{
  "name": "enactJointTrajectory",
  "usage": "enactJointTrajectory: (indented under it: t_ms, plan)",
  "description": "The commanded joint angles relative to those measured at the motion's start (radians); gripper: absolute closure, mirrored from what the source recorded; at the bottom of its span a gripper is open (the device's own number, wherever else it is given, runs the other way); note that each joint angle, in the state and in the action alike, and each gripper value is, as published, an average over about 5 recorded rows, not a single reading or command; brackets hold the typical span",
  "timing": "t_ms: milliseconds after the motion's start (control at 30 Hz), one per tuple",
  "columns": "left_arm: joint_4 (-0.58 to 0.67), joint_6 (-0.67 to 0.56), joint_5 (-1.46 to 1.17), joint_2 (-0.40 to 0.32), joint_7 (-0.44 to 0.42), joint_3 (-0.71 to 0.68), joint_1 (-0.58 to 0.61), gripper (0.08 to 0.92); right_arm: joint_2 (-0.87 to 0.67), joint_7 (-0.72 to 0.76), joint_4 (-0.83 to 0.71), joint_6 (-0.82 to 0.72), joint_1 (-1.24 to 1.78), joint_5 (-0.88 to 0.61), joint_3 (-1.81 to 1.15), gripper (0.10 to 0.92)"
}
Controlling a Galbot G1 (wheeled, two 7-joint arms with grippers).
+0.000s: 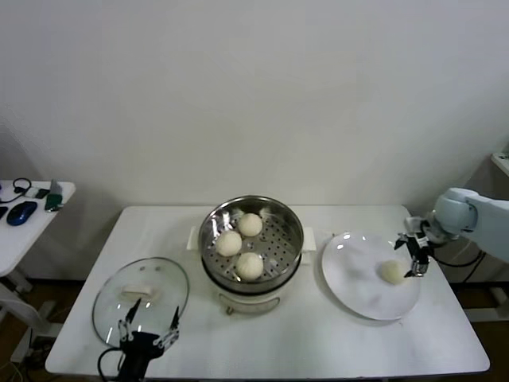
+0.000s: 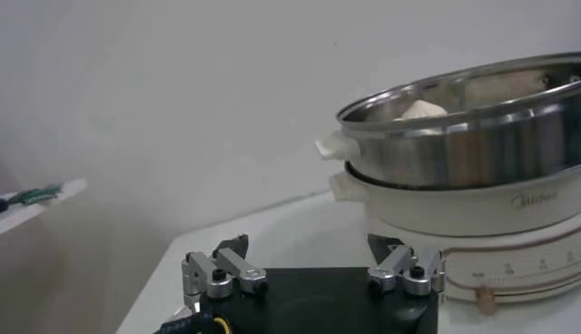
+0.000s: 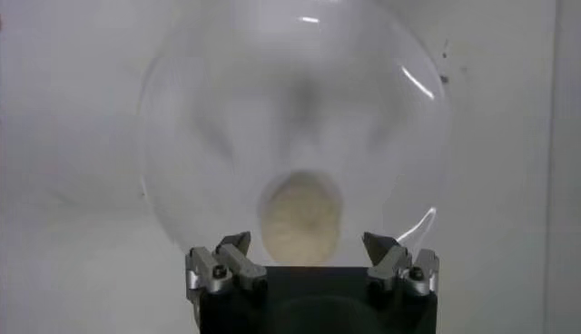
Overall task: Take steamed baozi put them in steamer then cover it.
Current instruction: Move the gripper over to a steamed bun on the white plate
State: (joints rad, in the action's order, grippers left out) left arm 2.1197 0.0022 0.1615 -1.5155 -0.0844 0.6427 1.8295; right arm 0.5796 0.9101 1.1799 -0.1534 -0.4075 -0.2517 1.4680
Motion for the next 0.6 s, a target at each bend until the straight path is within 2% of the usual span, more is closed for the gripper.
enactJointTrajectory:
  t_ms: [33,400,600]
  plan:
    - [-0.001,0.000,0.005,-0.002,0.001,0.000,0.003,0.177,0.076,-0.005,-0.161,-0.013,0.210,0.054,-0.160,0.203]
    - [-0.001,-0.005,0.008,-0.005,0.003,-0.004,0.010,0.177,0.107,-0.004,-0.200,-0.002,0.227,0.065,-0.189,0.210]
    - [0.002,-0.004,0.006,-0.004,0.005,-0.002,0.008,0.177,0.094,0.005,-0.179,-0.004,0.217,0.058,-0.191,0.297]
